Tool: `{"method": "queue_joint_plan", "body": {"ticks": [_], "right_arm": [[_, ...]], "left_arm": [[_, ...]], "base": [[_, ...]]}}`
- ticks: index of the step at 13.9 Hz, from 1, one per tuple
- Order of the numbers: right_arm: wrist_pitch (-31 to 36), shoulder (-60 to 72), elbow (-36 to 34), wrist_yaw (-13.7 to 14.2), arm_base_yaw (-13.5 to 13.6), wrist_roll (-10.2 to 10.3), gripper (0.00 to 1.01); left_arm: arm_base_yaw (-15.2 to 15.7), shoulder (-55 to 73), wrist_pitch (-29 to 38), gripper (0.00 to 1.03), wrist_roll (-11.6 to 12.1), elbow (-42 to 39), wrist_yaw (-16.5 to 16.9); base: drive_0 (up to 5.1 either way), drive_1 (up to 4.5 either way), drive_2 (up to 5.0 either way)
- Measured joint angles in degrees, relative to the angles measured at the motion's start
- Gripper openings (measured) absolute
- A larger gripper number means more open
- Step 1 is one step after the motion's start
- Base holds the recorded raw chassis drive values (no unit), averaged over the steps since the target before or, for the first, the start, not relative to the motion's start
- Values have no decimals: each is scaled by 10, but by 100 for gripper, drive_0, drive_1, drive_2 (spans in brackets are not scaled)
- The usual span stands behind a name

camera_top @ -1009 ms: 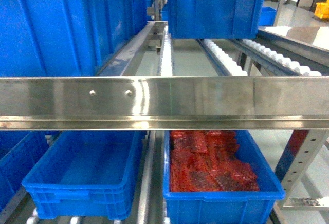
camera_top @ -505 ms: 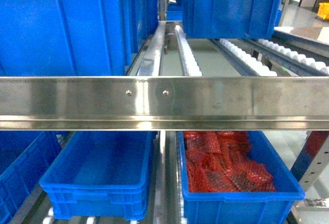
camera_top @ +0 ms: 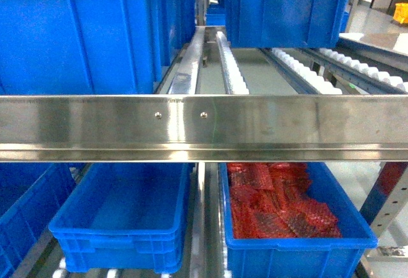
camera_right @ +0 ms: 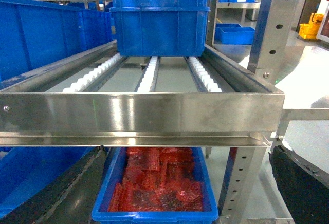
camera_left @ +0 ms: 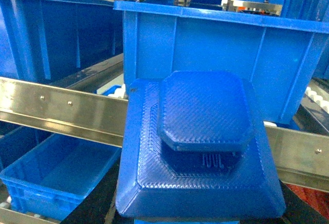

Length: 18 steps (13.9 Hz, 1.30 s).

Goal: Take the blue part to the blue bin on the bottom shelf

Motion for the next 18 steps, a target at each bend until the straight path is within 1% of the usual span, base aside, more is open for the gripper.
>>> {"method": "queue_joint_plan", "body": {"ticks": [18], "right_arm": [[0, 0, 0, 2, 0, 0, 98]], "left_arm": [[0, 0, 0, 43, 0, 0, 0]], "base": [[0, 0, 0]]}}
